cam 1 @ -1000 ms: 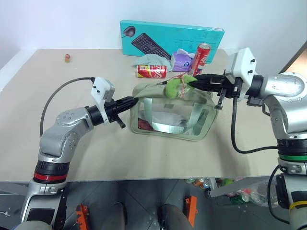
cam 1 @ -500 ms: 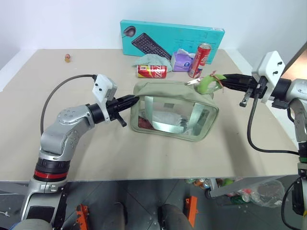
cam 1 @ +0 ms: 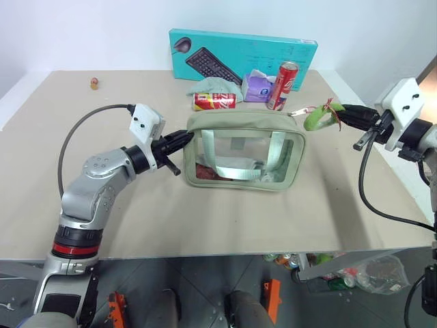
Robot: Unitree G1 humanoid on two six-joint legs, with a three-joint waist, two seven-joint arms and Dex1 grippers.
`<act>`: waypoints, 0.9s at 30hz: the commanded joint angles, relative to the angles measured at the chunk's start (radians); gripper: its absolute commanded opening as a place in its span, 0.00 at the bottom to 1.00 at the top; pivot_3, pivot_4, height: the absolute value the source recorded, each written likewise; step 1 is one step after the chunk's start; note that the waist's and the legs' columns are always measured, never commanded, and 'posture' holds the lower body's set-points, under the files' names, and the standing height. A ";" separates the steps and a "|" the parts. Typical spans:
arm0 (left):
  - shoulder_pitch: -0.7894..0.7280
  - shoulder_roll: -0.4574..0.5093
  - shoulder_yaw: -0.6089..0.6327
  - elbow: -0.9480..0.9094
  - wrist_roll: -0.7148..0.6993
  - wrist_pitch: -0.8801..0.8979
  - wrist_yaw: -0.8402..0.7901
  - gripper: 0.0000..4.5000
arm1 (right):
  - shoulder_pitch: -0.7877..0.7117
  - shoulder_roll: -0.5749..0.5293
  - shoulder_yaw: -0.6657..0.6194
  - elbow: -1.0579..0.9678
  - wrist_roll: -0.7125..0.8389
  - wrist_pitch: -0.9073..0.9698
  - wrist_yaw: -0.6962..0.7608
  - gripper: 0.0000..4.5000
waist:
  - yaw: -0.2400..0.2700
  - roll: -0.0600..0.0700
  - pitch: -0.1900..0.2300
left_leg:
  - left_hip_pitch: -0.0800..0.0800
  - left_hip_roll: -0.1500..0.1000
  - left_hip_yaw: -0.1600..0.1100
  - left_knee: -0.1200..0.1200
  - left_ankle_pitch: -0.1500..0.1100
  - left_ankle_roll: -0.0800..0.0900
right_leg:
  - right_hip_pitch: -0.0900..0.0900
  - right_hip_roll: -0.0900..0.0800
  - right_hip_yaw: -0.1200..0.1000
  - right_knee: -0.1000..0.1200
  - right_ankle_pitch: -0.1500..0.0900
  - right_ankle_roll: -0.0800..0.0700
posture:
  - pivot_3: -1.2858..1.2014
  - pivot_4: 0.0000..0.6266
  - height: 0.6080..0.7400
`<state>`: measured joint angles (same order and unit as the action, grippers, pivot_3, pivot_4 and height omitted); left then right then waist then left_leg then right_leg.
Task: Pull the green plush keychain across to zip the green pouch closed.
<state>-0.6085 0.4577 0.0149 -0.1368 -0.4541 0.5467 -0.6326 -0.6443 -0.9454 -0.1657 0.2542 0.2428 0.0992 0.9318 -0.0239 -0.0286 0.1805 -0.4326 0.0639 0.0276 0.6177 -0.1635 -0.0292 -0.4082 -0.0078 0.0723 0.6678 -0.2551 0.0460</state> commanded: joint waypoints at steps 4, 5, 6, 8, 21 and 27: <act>-0.035 0.004 0.049 -0.020 0.009 -0.030 0.023 0.00 | 0.132 -0.019 -0.070 -0.084 -0.009 0.049 -0.065 0.01 | 0.000 0.000 0.000 | 0.000 0.000 0.000 0.000 0.000 0.000 | 0.000 0.000 0.000 0.000 0.000 0.000 | 0.52 0.24 1.00; -0.035 0.005 0.049 -0.021 0.010 -0.029 0.023 0.00 | 0.162 -0.020 -0.074 -0.096 -0.014 0.052 -0.073 0.01 | 0.001 0.000 0.000 | 0.000 0.000 0.000 0.000 0.000 0.000 | 0.000 0.000 0.000 0.000 0.000 0.000 | 0.52 0.24 1.00; -0.035 0.005 0.050 -0.021 0.011 -0.029 0.022 0.00 | 0.179 -0.021 -0.076 -0.105 -0.018 0.055 -0.079 0.01 | 0.001 0.000 0.000 | 0.000 0.000 0.000 0.000 0.000 0.000 | 0.000 0.000 0.000 0.000 0.000 0.000 | 0.52 0.24 1.00; -0.035 0.005 0.050 -0.021 0.012 -0.029 0.020 0.00 | 0.212 -0.031 -0.079 -0.119 -0.023 0.054 -0.077 0.01 | 0.000 0.000 0.000 | 0.000 0.000 0.000 0.000 0.000 0.000 | 0.000 0.000 0.000 0.000 0.000 0.000 | 0.52 0.24 1.00; -0.037 -0.004 0.045 -0.018 0.017 -0.029 0.022 0.00 | 0.489 0.076 -0.010 -0.391 -0.009 0.199 -0.109 0.01 | -0.001 0.000 0.000 | 0.001 0.000 0.000 0.000 0.000 0.000 | 0.001 0.001 0.001 0.000 0.001 0.001 | 0.52 0.24 1.00; -0.033 -0.007 0.040 -0.027 0.018 -0.026 0.023 0.00 | 0.470 0.124 0.052 -0.338 -0.053 0.156 -0.120 0.01 | -0.005 0.000 0.000 | 0.002 0.000 0.000 0.001 0.000 -0.001 | 0.001 0.001 0.001 0.000 0.002 0.001 | 0.52 0.24 1.00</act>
<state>-0.6158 0.4465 0.0163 -0.1344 -0.4387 0.5460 -0.6240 -0.1660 -0.8225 -0.1146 -0.0929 0.2044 0.2683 0.8194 -0.0287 -0.0285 0.1803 -0.4307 0.0639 0.0275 0.6186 -0.1630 -0.0299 -0.4067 -0.0068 0.0734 0.6679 -0.2534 0.0469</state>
